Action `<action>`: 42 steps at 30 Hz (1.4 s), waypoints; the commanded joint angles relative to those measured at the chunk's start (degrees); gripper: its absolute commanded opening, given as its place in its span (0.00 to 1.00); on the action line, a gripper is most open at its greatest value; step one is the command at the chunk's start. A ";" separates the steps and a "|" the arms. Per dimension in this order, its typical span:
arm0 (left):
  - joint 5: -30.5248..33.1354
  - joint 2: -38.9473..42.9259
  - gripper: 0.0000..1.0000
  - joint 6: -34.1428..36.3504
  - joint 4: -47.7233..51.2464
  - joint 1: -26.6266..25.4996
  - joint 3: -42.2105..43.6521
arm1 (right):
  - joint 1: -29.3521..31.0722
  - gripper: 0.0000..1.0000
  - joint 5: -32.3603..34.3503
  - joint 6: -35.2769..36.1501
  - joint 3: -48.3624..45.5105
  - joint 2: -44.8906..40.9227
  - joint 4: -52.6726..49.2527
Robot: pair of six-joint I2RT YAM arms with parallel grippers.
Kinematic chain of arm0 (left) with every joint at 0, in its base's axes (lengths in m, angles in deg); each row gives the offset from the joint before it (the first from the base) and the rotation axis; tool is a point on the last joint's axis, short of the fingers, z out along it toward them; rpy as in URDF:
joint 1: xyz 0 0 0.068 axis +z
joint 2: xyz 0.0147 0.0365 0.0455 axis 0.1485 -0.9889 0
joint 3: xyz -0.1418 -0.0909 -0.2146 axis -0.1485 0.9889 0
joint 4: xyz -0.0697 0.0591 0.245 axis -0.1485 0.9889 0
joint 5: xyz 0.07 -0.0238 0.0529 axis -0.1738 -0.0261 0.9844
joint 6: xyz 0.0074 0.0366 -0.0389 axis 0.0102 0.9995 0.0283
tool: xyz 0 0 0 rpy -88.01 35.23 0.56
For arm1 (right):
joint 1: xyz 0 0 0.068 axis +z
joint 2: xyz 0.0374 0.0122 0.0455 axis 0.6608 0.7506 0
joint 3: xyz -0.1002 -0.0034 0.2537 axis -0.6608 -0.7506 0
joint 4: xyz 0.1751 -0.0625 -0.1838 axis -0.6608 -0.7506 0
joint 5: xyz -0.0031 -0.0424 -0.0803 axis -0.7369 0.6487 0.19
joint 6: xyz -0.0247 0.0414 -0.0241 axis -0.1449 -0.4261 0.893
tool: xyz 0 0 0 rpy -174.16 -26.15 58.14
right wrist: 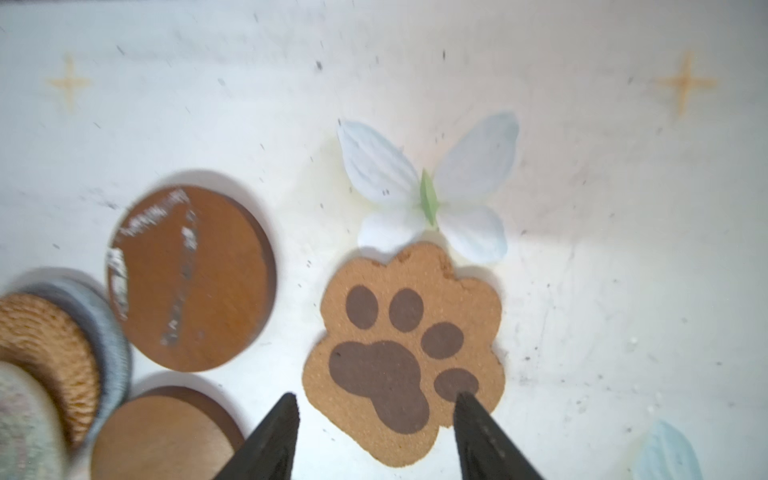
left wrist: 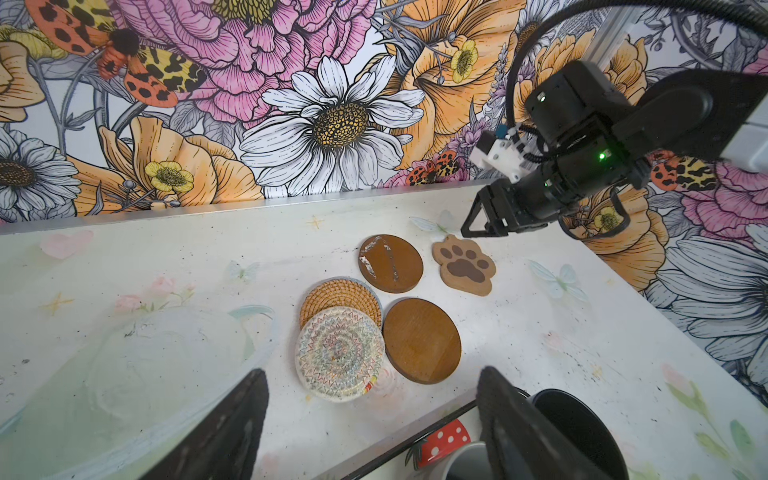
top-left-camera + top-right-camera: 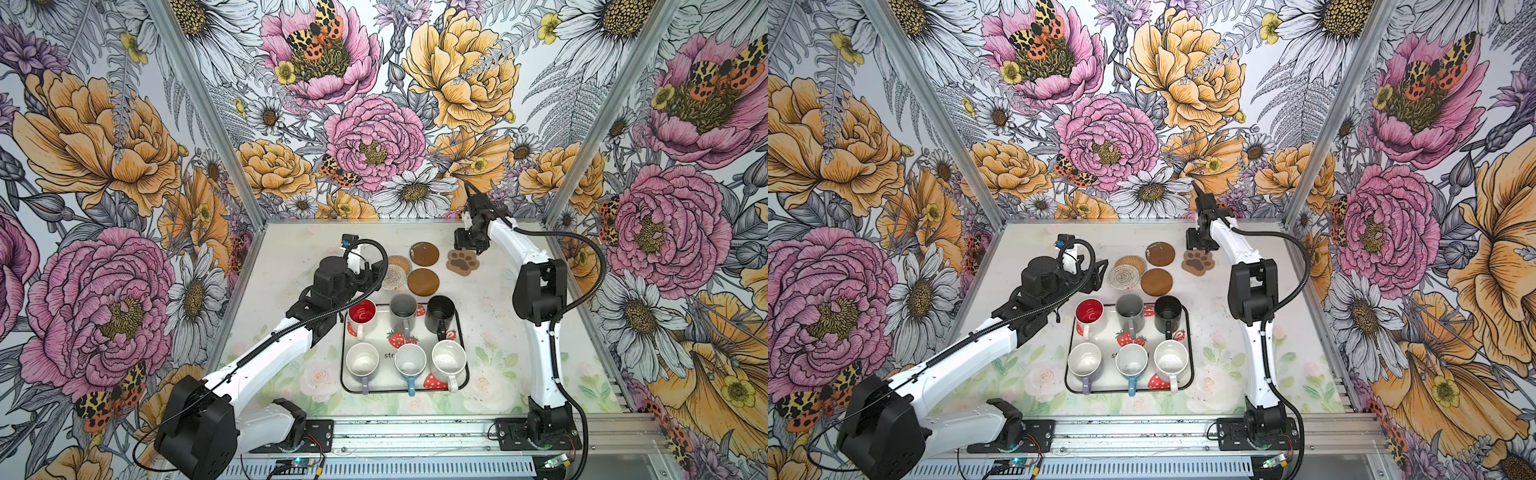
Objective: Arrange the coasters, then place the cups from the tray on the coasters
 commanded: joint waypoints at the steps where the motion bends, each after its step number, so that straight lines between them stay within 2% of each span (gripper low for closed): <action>1: -0.26 1.32 0.81 1.47 -0.34 -0.58 0.42 | 0.81 0.64 -0.78 -1.82 5.42 4.85 -0.06; 10: 0.04 0.31 0.80 2.00 -0.34 -0.63 -0.26 | 1.13 0.68 1.06 -4.08 13.77 13.20 -0.39; 19: -0.80 -1.36 0.81 2.05 -0.34 -0.78 -1.23 | 1.73 0.68 4.84 -2.44 14.23 15.16 -1.31; 26: -0.83 -1.86 0.80 2.01 -0.35 -1.05 -1.30 | 3.00 0.68 11.24 1.97 14.20 15.58 -5.90; 42: -0.81 -0.75 0.80 2.21 -0.34 -1.59 -0.41 | 4.53 0.68 8.58 3.32 12.70 14.28 -8.41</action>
